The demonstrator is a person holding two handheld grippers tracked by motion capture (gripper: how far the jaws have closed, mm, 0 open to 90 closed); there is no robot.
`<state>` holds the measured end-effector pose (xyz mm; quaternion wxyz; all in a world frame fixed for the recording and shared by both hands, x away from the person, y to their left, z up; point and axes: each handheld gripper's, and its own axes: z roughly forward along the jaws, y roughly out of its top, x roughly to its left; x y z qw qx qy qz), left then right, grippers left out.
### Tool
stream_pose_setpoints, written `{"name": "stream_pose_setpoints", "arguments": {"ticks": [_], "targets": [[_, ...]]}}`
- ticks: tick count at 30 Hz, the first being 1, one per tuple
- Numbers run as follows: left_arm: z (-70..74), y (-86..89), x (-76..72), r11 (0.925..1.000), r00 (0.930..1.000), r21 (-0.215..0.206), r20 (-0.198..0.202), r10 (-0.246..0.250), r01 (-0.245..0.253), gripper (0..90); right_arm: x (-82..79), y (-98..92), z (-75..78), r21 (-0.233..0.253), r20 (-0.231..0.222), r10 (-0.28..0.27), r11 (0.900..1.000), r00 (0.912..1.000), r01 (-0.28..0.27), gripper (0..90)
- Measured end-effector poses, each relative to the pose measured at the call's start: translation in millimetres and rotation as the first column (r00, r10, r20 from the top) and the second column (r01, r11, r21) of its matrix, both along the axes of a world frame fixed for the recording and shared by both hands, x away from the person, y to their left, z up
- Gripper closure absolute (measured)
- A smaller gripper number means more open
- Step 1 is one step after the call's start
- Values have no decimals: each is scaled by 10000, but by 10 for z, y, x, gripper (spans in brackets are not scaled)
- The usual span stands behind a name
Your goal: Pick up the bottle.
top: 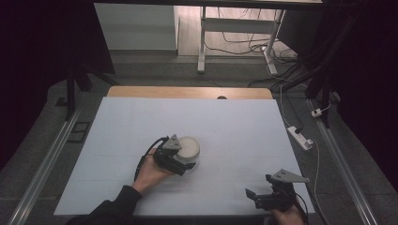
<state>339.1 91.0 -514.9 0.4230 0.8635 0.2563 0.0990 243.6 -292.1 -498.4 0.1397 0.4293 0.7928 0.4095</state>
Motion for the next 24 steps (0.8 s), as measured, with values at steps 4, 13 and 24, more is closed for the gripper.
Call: {"name": "stream_pose_setpoints", "arguments": {"ticks": [4, 13, 24], "targets": [[7, -4, -11, 10000, 10000, 56, 51, 71, -72, 72, 0, -1, 0, 3, 5, 4, 10000, 10000, -4, 0], [58, 34, -30, 9999, 10000, -108, -57, 62, -62, 74, -2, -5, 1, 41, 13, -1, 10000, 10000, 1, 0], [223, 132, -144, 9999, 9998, -18, 172, 130, -130, 73, -5, -5, 3, 66, 19, -12, 10000, 10000, 12, 0]]}}
